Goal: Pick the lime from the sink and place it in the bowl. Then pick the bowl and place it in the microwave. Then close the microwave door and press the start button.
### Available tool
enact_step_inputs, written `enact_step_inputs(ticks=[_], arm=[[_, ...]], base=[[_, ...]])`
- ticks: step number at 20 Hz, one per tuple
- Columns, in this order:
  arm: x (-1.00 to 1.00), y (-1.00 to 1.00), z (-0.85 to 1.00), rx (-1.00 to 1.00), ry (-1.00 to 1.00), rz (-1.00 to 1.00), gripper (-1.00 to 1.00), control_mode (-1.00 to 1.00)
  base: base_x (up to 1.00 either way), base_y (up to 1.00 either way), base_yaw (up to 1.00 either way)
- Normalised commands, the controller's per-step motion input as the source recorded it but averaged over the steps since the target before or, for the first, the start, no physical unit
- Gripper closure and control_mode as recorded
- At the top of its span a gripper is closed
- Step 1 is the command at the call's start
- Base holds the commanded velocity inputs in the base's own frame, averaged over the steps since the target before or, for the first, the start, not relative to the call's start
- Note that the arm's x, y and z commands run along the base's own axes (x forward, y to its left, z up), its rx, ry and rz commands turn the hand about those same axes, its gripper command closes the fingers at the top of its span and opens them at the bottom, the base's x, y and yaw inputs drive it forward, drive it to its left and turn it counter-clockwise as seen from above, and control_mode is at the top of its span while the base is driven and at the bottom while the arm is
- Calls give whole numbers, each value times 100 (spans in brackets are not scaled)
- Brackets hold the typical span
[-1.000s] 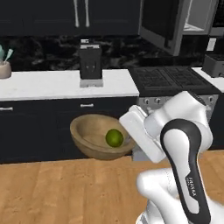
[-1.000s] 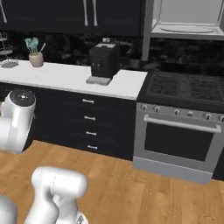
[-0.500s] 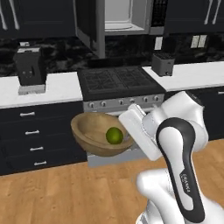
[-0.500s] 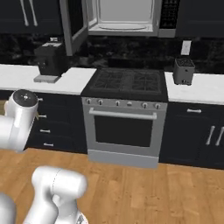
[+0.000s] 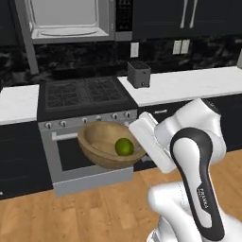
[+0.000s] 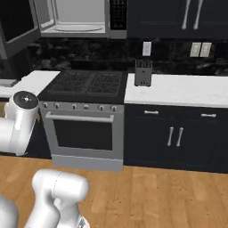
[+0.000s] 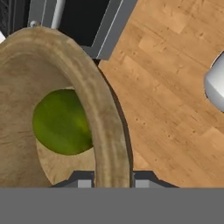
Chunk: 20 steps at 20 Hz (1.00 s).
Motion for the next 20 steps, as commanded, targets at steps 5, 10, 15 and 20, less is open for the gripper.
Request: enact_step_inputs(ticks=[5,10,15,20], arm=[[0,0,0,0,0,0,100,100],[0,0,0,0,0,0,100,100],[0,0,0,0,0,0,100,100],[0,0,0,0,0,0,100,100]], base=[[100,-19,-22],[100,8,-11],[97,10,0],[45,44,10]])
